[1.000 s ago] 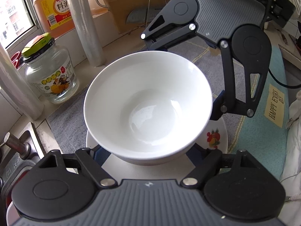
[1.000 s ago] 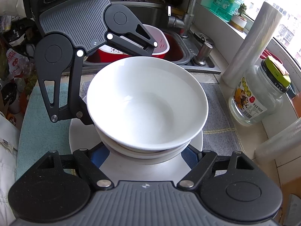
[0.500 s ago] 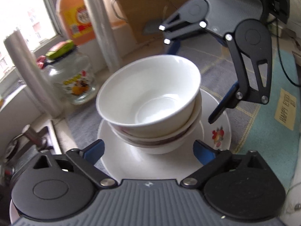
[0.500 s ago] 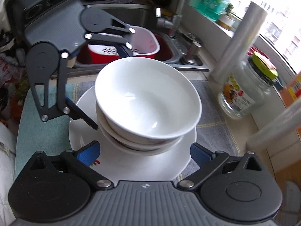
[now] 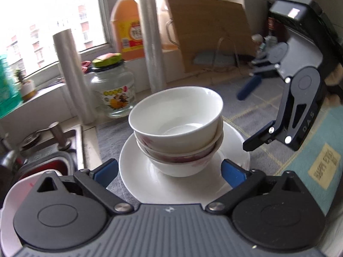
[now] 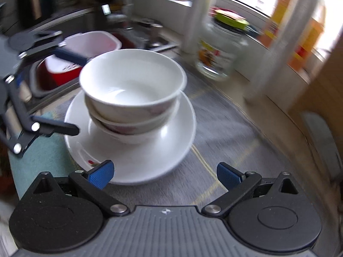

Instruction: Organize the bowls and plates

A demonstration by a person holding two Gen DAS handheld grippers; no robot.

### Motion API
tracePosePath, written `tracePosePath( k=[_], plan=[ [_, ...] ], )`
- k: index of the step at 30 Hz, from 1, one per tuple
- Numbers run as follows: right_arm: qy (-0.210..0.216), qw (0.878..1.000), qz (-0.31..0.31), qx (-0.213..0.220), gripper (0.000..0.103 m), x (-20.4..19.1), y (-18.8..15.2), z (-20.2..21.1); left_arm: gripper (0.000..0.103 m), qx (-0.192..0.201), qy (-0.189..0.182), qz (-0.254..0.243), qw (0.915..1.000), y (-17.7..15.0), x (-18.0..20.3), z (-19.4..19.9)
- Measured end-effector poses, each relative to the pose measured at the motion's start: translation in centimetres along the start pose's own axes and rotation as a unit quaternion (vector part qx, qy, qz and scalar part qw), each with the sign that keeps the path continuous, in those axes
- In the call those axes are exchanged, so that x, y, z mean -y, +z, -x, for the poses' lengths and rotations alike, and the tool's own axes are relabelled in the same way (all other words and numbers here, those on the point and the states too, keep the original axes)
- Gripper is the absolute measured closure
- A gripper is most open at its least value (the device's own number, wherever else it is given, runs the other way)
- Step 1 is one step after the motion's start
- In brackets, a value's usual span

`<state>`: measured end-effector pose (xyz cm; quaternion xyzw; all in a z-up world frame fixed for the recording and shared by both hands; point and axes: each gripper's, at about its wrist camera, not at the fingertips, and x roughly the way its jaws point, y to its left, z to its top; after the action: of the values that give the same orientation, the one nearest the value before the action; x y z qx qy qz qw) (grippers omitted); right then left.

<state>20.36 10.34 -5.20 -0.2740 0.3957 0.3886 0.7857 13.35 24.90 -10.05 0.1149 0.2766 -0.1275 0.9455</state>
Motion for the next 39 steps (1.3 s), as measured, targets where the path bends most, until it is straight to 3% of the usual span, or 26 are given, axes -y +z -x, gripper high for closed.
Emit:
tracePosePath(
  k=[5, 8, 13, 17, 22, 28, 39],
  plan=[
    [-0.024, 0.997, -0.076, 0.005, 0.000, 0.3, -1.1, 1.1, 0.001, 0.014, 0.057, 0.039, 0.9975, 0.4, 2.3, 1.7],
    [-0.044, 0.993, -0.111, 0.000, 0.000, -0.2, -2.0, 1.6, 0.001, 0.001, 0.082, 0.074, 0.9939, 0.7, 3.9, 2.6],
    [-0.063, 0.982, -0.177, -0.013, 0.000, -0.9, -4.1, 3.1, 0.001, -0.029, 0.099, 0.149, 0.9834, 1.1, 5.9, 4.2],
    [-0.065, 0.974, -0.219, -0.011, 0.000, -1.5, -6.1, 5.7, 0.001, -0.035, 0.139, 0.180, 0.9732, 1.5, 8.0, 6.3],
    [-0.074, 0.967, -0.242, 0.009, 0.000, -2.2, -7.5, 9.1, 0.001, -0.052, 0.170, 0.187, 0.9661, 2.7, 10.3, 8.1],
    [-0.090, 0.964, -0.246, 0.033, 0.000, -3.0, -8.5, 12.3, 0.001, -0.038, 0.179, 0.211, 0.9603, 3.3, 11.5, 10.5],
    [-0.086, 0.964, -0.246, 0.046, 0.000, -3.4, -8.7, 13.7, 0.001, -0.029, 0.199, 0.227, 0.9529, 3.8, 12.3, 11.7]
  ],
)
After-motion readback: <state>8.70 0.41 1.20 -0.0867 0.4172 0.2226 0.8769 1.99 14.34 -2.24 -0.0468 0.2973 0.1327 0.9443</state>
